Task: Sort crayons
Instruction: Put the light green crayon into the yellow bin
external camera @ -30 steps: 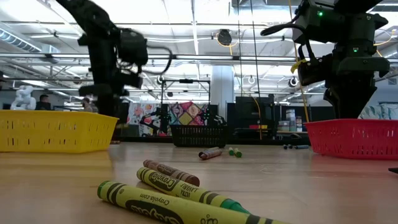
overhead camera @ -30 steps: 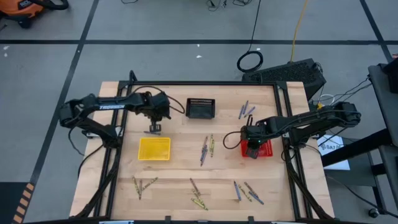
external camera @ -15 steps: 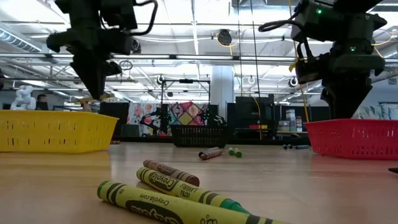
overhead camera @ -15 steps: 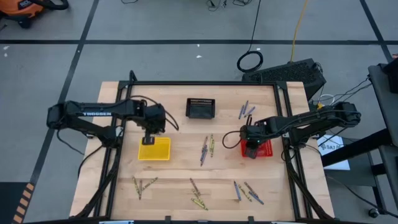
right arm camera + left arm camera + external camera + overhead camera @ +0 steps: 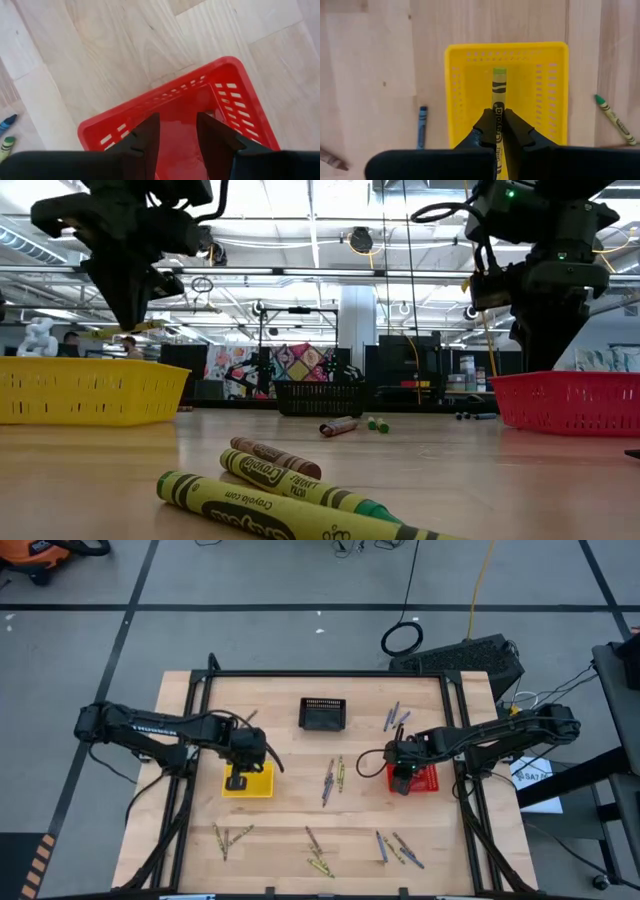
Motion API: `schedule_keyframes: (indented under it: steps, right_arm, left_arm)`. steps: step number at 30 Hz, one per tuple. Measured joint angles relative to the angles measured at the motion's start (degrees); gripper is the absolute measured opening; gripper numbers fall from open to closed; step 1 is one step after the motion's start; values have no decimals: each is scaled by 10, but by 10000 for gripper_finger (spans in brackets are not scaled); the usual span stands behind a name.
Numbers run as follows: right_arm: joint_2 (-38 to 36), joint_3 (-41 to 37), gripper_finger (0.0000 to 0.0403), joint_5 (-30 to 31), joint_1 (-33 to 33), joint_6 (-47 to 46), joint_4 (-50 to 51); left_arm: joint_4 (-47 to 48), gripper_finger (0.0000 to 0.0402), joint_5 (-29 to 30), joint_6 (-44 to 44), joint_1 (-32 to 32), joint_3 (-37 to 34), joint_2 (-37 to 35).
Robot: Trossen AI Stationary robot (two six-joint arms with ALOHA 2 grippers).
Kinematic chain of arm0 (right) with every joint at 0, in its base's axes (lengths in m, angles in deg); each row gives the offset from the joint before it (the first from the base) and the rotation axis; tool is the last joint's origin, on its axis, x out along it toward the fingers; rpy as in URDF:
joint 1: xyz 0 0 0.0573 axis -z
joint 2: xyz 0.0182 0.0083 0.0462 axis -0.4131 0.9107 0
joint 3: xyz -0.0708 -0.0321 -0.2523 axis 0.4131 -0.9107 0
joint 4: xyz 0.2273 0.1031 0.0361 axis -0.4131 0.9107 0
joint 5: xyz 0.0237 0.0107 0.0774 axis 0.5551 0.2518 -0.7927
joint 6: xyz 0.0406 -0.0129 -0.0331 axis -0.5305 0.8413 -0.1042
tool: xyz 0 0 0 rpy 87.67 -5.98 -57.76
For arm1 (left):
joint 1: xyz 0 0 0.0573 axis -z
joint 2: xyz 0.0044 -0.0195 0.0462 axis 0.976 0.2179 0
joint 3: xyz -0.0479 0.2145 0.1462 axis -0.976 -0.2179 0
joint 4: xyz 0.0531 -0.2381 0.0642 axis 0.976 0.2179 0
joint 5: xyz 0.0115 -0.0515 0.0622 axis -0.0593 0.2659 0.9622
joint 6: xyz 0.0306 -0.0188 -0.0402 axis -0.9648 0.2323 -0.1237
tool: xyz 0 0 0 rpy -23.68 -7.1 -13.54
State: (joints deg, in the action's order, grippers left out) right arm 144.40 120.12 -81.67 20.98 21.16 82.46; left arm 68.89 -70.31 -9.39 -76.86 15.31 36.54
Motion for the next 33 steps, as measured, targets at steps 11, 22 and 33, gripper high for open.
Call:
schedule_keyframes:
  steps: [11, 22, 33]
  right_arm:
    - [0, 0, 116, 0, 0, 0, -18]
    - [0, 0, 116, -3, 0, -30, -53]
    - [0, 1, 116, -35, 0, -42, -7]
  left_arm:
    - [-29, 5, 3, 33, 24, -30, 22]
    - [-42, 7, 5, 69, 25, -45, 26]
    - [-43, 7, 7, 65, 25, -45, 26]
